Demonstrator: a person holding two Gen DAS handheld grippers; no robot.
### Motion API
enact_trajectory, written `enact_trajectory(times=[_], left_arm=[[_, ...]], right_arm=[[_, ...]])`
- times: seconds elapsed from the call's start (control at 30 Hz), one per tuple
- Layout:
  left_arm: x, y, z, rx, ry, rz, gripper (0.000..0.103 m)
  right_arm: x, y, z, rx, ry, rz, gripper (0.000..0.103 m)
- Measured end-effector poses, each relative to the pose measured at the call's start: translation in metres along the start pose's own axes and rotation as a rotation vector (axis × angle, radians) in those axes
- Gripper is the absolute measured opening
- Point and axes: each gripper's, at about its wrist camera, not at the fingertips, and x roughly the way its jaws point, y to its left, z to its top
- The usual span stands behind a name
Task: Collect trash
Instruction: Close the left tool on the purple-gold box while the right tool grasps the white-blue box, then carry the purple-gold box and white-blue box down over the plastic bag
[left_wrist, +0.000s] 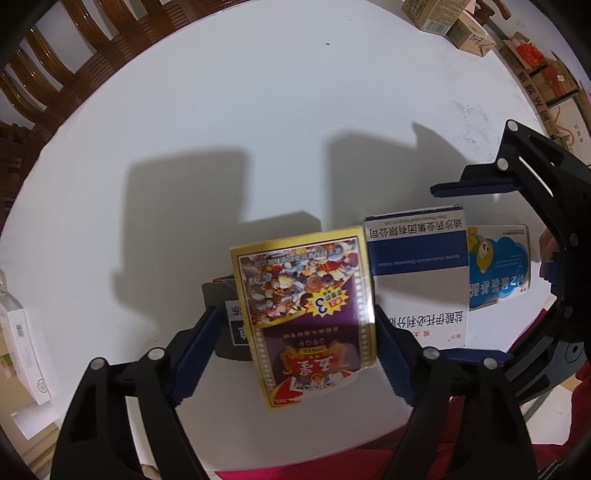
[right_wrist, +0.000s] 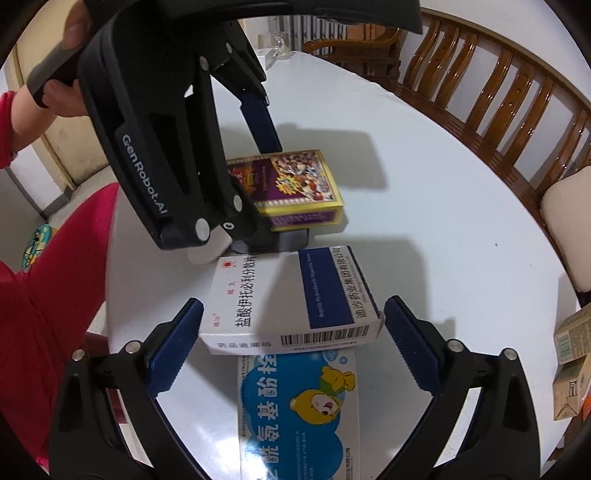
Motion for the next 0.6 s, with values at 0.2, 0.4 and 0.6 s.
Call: enact_trajectory(times=[0.2, 0.4, 0.6], left_arm=[[-0.009, 0.0, 0.002, 0.002, -0.003, -0.013, 0.06], [-0.014, 0.002, 0.0, -0.006, -0.038, 0.003, 0.06], [-0.021, -0.001, -0.011, -0.02, -0.075, 0.006, 0.06]], right_arm=[[0.0, 0.003, 0.0, 0.01, -0.01, -0.012, 0.085], [-0.006, 0.004, 0.0, 0.037, -0.036, -0.042, 0.085], [-0.023, 0.012, -0.002, 0.04, -0.057, -0.093, 0.084]])
